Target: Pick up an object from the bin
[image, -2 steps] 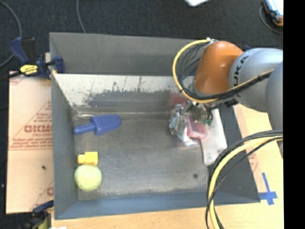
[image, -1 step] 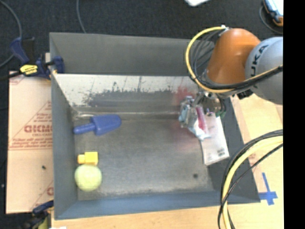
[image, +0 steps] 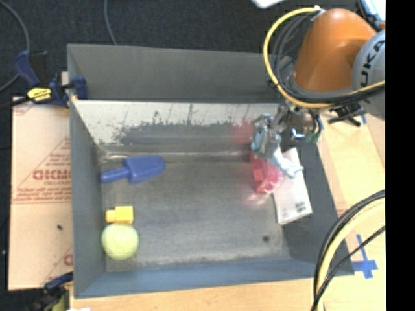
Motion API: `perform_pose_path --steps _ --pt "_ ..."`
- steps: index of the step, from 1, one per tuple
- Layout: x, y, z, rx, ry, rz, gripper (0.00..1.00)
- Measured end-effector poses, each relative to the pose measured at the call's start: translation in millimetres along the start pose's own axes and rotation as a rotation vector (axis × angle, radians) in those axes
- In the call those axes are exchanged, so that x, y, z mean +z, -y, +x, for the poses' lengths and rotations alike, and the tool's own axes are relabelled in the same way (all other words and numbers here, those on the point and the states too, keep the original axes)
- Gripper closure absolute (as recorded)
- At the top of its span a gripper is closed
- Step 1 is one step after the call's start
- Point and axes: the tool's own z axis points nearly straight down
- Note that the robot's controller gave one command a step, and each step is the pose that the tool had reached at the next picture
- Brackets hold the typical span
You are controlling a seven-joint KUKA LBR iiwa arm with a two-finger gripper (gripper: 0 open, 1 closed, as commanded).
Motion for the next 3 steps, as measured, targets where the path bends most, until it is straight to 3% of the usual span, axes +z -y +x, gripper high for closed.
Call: perform_pose_path --steps 1,2,3 --pt "139 15 -3.8 0.041 0.010 -0.004 1.00" --pt "139 15 -3.8 0.042 0.010 -0.004 1.00" --pt "43 24 -0.3 0.022 0.009 -0.003 1.00"
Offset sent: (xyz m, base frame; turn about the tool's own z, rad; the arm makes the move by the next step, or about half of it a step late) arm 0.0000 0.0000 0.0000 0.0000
